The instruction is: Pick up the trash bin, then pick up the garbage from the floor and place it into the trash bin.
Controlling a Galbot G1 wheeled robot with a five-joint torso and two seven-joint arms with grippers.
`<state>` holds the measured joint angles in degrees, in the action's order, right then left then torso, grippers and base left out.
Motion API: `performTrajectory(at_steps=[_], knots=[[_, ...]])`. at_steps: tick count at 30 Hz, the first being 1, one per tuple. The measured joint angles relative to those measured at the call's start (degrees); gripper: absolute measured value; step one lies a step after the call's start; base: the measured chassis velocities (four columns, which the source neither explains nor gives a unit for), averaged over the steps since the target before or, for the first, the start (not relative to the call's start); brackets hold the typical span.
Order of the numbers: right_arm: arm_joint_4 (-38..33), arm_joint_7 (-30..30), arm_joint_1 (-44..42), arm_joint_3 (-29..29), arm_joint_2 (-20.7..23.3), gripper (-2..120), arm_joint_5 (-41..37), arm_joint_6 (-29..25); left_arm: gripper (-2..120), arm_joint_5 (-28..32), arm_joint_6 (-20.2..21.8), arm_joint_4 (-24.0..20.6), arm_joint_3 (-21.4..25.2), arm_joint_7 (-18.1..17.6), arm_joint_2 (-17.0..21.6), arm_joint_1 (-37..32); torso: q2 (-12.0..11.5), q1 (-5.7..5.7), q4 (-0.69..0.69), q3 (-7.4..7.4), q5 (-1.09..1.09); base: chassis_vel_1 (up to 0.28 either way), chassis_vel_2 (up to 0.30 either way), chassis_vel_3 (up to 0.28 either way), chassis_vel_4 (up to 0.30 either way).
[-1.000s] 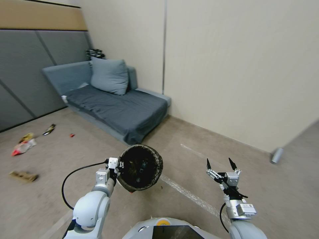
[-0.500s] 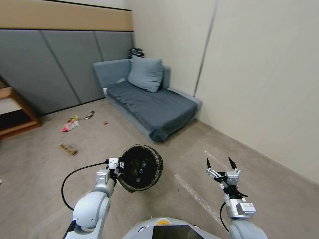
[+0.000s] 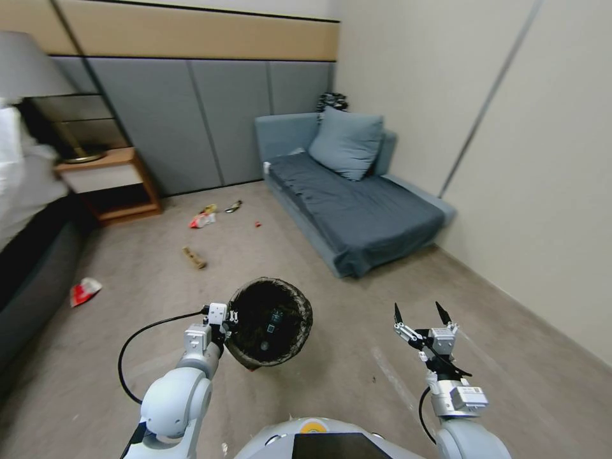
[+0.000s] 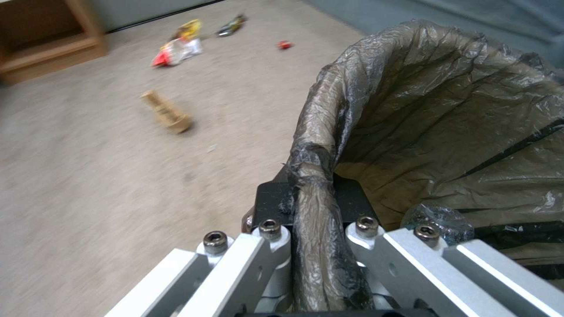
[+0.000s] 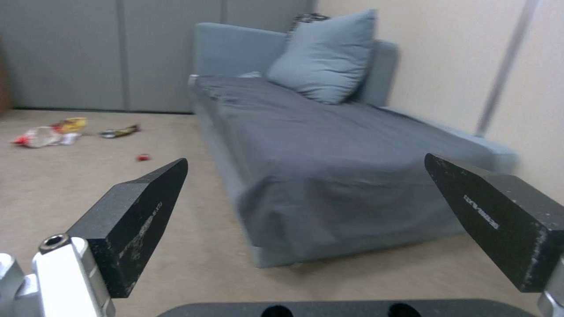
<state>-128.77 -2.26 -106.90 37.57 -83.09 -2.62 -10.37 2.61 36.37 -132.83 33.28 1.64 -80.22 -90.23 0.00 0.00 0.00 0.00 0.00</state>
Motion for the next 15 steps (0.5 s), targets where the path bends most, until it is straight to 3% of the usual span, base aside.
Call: performTrajectory(at_steps=[15], knots=[[-0.11,-0.01,0.07,-0.40,0.06,100,0.09,0.62,4,0.01,-0.15,0.05,-0.02,-0.10,-0.48,-0.29,0.00,0.00,0.01,-0.01,0.00,0.125,0.126,0.123,0.127]])
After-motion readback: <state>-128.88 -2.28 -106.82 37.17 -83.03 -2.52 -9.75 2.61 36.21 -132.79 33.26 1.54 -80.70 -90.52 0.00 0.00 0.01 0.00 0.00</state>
